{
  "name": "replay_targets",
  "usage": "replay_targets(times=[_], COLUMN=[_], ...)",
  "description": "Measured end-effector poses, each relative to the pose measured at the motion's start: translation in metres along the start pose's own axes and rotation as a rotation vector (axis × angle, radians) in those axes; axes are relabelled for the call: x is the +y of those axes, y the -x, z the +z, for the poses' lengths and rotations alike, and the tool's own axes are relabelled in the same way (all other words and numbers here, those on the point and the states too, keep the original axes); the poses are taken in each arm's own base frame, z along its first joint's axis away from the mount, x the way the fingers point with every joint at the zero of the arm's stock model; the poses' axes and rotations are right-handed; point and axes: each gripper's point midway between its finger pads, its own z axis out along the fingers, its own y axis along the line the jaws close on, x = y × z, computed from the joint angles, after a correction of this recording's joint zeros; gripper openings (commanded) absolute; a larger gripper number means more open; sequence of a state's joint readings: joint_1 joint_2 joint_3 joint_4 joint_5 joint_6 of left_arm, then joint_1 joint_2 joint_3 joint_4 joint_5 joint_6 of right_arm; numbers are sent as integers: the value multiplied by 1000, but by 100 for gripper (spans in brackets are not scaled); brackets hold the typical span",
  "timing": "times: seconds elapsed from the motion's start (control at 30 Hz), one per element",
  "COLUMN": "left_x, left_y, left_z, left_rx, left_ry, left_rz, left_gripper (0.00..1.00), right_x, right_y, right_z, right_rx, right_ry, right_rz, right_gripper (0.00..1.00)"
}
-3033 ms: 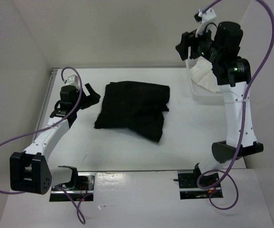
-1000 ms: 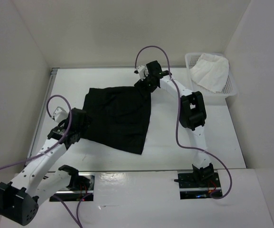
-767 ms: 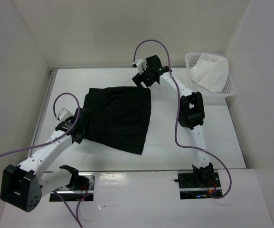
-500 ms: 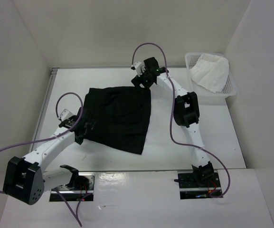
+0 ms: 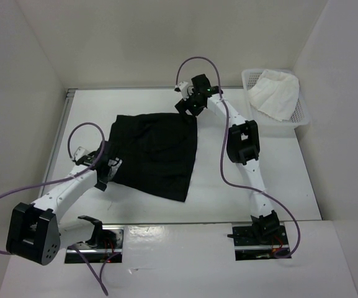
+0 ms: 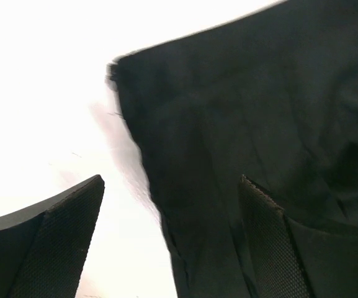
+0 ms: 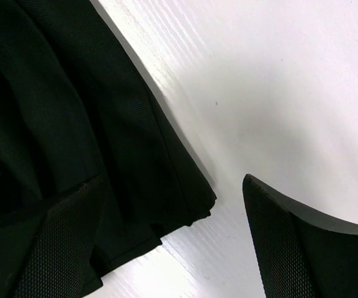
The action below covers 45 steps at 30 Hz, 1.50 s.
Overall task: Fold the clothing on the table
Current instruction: Flatten the skirt out
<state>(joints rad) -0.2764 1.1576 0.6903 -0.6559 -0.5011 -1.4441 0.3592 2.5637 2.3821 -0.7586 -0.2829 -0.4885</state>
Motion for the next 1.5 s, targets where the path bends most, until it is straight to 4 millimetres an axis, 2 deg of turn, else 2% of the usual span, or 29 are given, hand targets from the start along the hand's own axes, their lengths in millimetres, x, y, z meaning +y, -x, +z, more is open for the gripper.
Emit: replay_targets(times=[0.27,0.37,0.6,0.73,0.87,1.07,1.23,1.37,1.5], left_x=[30,35,48,47,36,29,23,20,18], left_y=[4,5,10,17,24,20,19,18,18], left_z=[16,21,32,36,41,51,53,54,54], left_rx=[4,3,1,-8,-16,3,12,17,19], left_ry=[151,183,253,266,266,268,244,232,224], left_rz=[-47,-63,-82,-104,-100,-93,-86,-90,-91], left_gripper=[88,83,83,83,82,75,75,75,75], right_x=[-7,-3,7,10,10,2,-2,-10,-18], right_y=[-11,-24,-45,-55,-58,-53,-45,-20,15], right_z=[-5,-6,-14,-19,-21,-23,-27,-37,-44], right_rx=[3,26,59,67,68,44,25,-29,-106], right_ry=[25,41,59,59,57,38,28,6,-14], right_rz=[31,42,41,36,26,12,7,-12,-41], right_gripper=[92,91,91,91,90,90,90,90,90])
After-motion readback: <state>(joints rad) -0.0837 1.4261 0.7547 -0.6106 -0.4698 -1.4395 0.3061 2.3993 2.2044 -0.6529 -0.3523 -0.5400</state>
